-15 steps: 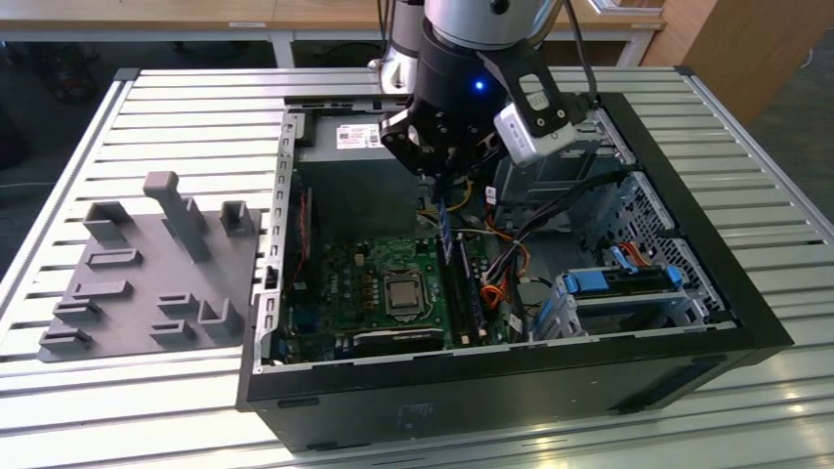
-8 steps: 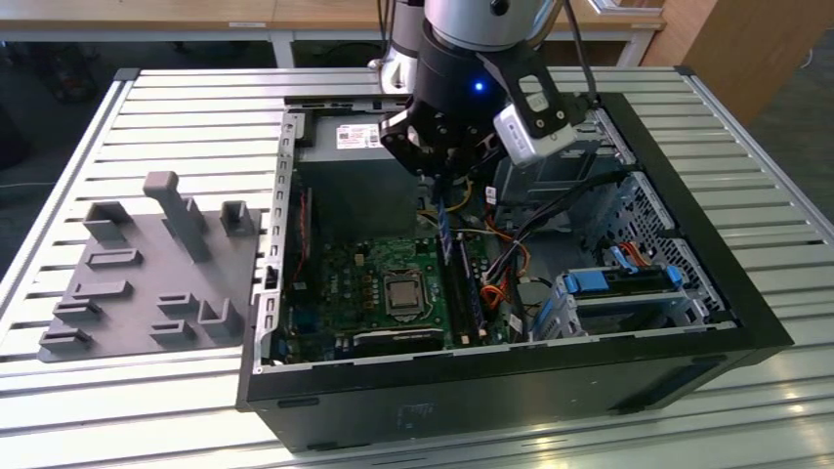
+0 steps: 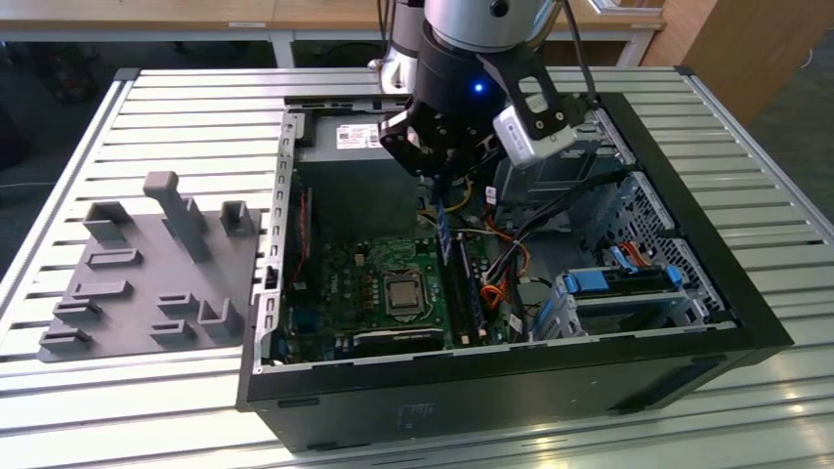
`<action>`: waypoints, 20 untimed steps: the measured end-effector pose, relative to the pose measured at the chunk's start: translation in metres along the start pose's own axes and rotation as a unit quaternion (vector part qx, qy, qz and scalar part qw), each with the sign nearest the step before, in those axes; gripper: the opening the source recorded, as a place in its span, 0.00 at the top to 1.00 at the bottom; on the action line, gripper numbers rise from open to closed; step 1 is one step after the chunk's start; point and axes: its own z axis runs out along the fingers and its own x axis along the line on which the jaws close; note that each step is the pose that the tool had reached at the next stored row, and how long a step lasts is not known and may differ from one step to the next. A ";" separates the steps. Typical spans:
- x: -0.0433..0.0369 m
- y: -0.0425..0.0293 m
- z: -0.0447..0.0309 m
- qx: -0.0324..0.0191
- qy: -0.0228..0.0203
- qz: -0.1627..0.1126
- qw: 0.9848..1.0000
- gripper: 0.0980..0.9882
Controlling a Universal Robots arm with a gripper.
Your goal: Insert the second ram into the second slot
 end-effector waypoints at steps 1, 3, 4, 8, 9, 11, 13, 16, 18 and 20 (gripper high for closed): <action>0.0000 0.0000 0.0001 0.000 0.000 0.000 1.000 0.96; 0.0000 0.0000 0.0004 0.000 0.001 0.000 1.000 0.96; 0.0000 0.0000 0.0005 0.000 0.001 0.000 1.000 0.96; -0.0001 0.0000 0.0010 0.000 0.002 0.000 1.000 0.96; -0.0001 0.0000 0.0011 0.000 0.002 0.000 1.000 0.96; -0.0001 -0.0001 0.0014 0.000 0.003 0.000 1.000 0.96; -0.0001 -0.0001 0.0016 0.000 0.003 0.000 1.000 0.96; -0.0001 -0.0001 0.0021 0.000 0.004 0.000 1.000 0.96; -0.0002 -0.0001 0.0027 0.000 0.005 0.000 1.000 0.96; -0.0002 -0.0001 0.0033 0.000 0.005 0.000 1.000 0.96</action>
